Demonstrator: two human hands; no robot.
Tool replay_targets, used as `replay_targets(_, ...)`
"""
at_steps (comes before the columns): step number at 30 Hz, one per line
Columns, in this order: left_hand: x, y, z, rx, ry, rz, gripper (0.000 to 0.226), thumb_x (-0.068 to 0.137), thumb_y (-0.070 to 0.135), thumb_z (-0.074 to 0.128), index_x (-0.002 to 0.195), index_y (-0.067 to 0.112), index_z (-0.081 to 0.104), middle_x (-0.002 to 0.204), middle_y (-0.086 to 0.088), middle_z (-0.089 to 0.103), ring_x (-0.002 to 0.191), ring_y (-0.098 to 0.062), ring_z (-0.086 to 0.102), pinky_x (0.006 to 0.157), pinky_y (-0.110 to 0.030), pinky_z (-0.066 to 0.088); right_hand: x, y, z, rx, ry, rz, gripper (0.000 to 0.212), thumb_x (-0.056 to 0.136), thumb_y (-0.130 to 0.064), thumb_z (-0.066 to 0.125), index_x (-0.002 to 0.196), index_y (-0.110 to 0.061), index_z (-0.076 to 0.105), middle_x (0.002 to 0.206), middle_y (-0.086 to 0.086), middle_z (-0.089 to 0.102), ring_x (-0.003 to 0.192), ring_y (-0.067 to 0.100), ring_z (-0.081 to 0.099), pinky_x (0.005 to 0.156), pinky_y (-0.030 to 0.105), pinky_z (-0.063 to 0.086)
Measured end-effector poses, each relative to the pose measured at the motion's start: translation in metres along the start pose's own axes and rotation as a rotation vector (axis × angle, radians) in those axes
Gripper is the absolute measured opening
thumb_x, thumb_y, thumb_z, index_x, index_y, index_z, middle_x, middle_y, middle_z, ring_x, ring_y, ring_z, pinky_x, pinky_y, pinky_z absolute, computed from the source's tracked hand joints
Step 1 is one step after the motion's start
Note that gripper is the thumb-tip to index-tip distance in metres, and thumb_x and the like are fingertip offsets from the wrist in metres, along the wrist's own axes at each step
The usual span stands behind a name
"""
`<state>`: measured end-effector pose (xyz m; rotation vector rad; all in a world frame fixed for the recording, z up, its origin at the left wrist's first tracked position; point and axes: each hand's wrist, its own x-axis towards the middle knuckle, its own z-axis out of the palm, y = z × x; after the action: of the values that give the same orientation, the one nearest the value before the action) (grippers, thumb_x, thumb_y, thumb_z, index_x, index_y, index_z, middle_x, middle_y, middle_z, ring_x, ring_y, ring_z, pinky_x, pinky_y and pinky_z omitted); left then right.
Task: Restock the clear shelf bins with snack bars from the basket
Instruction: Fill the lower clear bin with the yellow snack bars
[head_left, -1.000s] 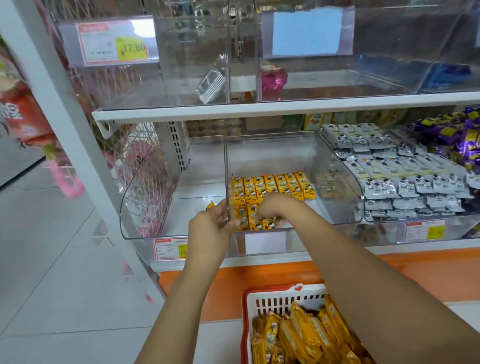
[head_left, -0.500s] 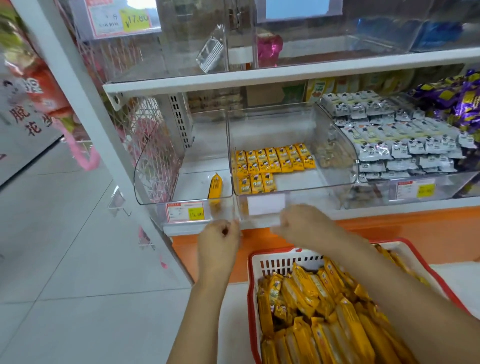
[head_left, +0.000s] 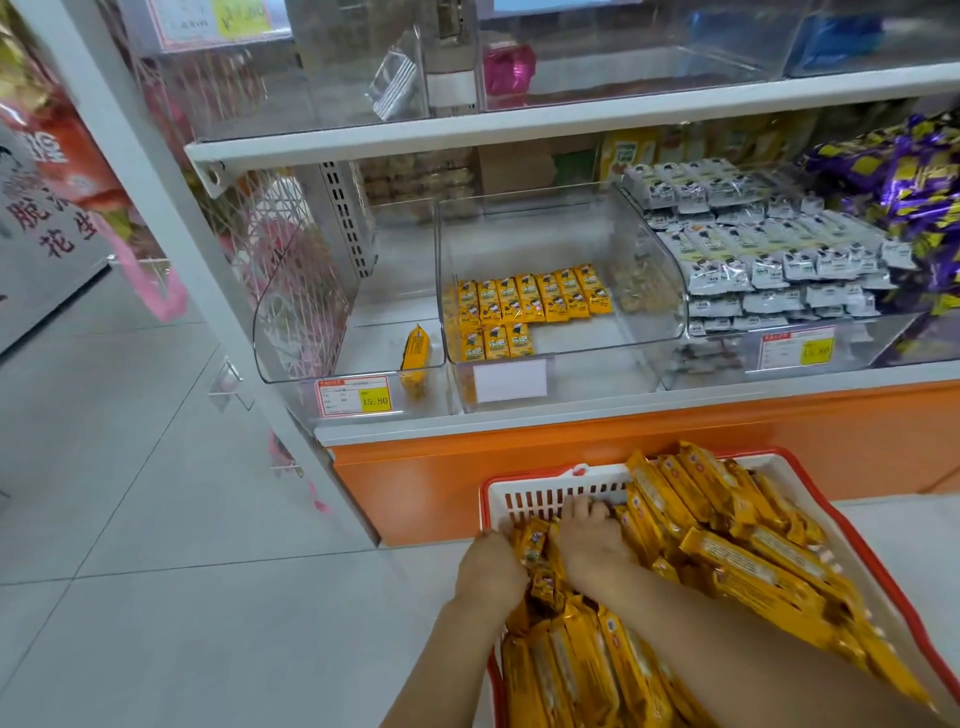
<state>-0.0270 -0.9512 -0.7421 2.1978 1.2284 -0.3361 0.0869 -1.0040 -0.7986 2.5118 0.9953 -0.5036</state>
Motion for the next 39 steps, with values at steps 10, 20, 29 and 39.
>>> replay_targets(10, 0.004, -0.003, -0.006, -0.042, -0.031, 0.002, 0.023, 0.093, 0.012, 0.047, 0.111, 0.002, 0.058, 0.112, -0.010, 0.062, 0.104, -0.023, 0.061, 0.075, -0.024, 0.047, -0.006, 0.014, -0.026, -0.061, 0.072, -0.074, 0.050, 0.092, -0.018, 0.055, 0.138, -0.002, 0.041, 0.136, 0.015, 0.042, 0.124, 0.028, 0.043, 0.097, 0.035, 0.045)
replay_targets(20, -0.023, 0.039, -0.045, -0.952, -0.305, 0.244, 0.060, 0.073, 0.045, 0.070, 0.117, 0.005, 0.058, 0.104, -0.001, 0.069, 0.093, -0.012, 0.067, 0.088, -0.038, 0.055, -0.086, 0.115, -0.098, 2.065, -0.452, -0.191, 0.030, 0.084, -0.022, 0.055, 0.107, -0.004, 0.063, 0.102, 0.019, 0.066, 0.088, 0.031, 0.065, 0.077, 0.040, 0.054)
replay_targets(29, -0.043, 0.080, -0.045, -1.233, -0.314, 0.357, 0.046, 0.062, 0.027, 0.080, 0.099, 0.003, 0.065, 0.093, -0.007, 0.070, 0.088, -0.018, 0.065, 0.080, -0.035, 0.051, -0.126, 0.148, -0.092, 1.988, -0.265, -0.267, 0.030, 0.077, -0.021, 0.063, 0.104, -0.008, 0.068, 0.100, 0.009, 0.071, 0.091, 0.022, 0.068, 0.085, 0.044, 0.052)
replay_targets(39, -0.049, 0.097, -0.049, -1.393, -0.451, 0.327, 0.028, 0.068, 0.014, 0.069, 0.092, -0.001, 0.068, 0.086, -0.015, 0.073, 0.071, -0.021, 0.071, 0.059, -0.031, 0.058, -0.147, 0.160, -0.096, 1.551, 0.155, -0.352, 0.042, 0.090, -0.018, 0.063, 0.127, -0.037, 0.057, 0.108, 0.006, 0.069, 0.098, 0.024, 0.067, 0.087, 0.046, 0.054)
